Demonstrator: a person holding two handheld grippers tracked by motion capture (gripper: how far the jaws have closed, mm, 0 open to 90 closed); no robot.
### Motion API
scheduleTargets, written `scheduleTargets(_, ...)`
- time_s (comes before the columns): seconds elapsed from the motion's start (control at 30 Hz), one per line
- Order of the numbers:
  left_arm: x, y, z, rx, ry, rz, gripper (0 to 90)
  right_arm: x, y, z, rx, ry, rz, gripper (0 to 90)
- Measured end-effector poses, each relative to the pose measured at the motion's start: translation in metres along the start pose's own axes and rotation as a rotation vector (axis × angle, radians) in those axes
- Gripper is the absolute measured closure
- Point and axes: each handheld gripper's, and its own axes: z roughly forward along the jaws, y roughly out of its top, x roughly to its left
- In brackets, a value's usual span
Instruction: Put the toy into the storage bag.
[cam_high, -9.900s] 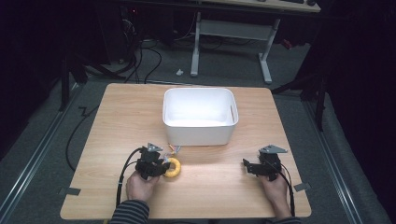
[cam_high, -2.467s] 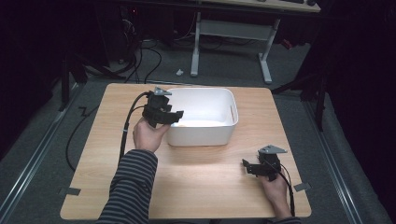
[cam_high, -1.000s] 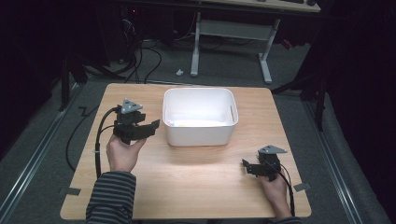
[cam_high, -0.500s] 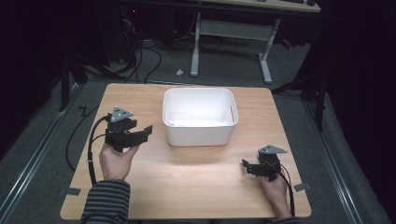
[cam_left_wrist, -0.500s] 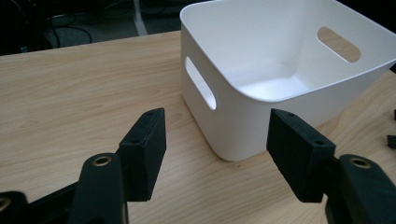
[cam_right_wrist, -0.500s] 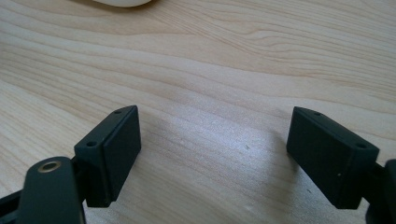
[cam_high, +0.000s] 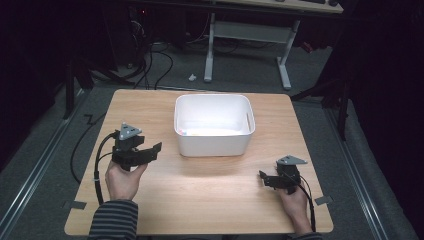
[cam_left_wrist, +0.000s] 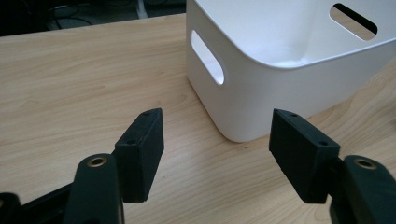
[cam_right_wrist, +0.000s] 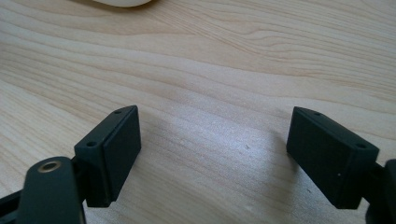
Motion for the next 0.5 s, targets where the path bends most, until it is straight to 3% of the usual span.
scheduleTargets(0.5,0.005,-0.018,0.005,0.017,-0.005,-0.043,33.7,0.0,0.0,0.0,0.0,0.0,0.0,17.8)
